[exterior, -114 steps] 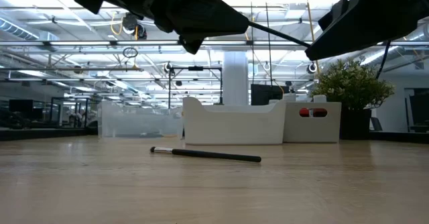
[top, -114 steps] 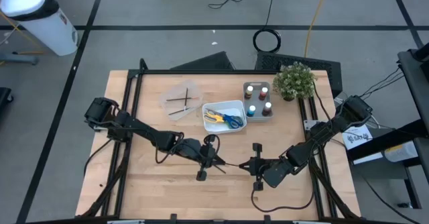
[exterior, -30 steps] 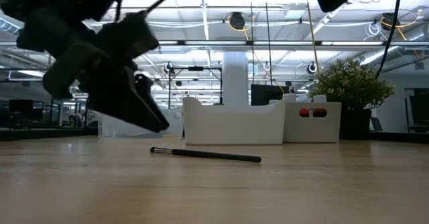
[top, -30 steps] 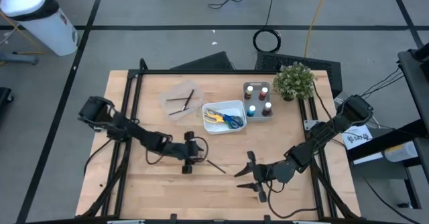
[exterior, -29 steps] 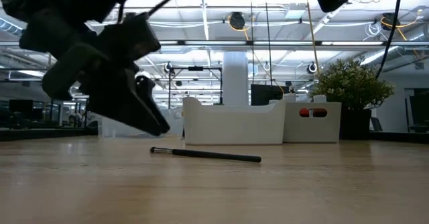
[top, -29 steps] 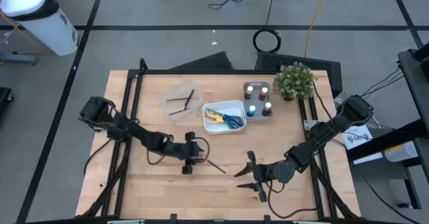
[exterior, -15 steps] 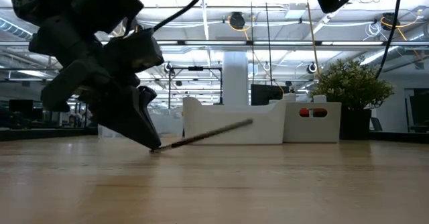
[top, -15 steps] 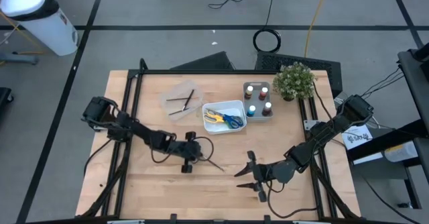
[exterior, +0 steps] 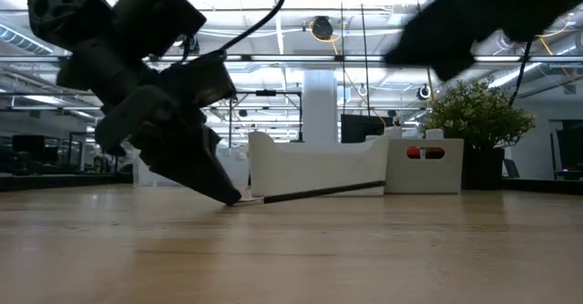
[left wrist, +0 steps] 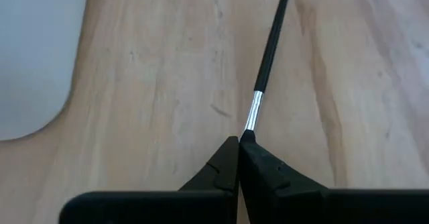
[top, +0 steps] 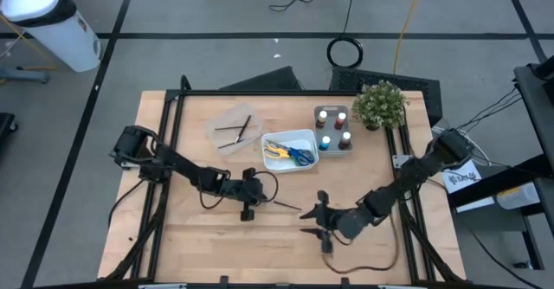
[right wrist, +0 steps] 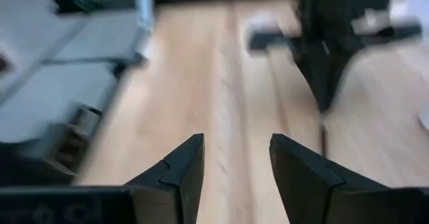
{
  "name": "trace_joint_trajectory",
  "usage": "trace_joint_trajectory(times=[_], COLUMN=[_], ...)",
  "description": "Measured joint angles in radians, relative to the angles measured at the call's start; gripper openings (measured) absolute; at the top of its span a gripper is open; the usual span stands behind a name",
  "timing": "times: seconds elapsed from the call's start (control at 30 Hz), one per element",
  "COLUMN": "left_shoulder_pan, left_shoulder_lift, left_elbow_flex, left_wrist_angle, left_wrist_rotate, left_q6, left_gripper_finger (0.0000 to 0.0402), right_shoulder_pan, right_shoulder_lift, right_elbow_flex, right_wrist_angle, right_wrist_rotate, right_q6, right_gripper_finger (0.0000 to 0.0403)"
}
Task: Pick & Place Paint Supplies
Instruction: Put the silver paint brush in the transparent bin
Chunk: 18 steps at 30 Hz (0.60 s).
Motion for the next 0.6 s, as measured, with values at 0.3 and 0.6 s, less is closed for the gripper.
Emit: trace_joint_trajectory(times=[0.3, 0.6], left_shoulder_pan=[0.035, 0.034], left_shoulder_lift=[0.061, 0.064], left_elbow_flex=[0.001, -0.002], left_wrist_angle=[0.089, 0.099], left_wrist_rotate=[0.089, 0.090], left_q6=[-0.022, -0.024], left_gripper_finger=[0.0016, 0.0014], right_shoulder_pan=[-0.129, -0.147], right_shoulder_lift=[0.127, 0.183], right_elbow_flex=[0.000, 0.000], right_wrist_angle=[-0.161, -0.194], right_wrist_rotate=[0.024, -0.085], right_q6=[0.057, 0.110], right_gripper_finger=[0.0155, 0.0155])
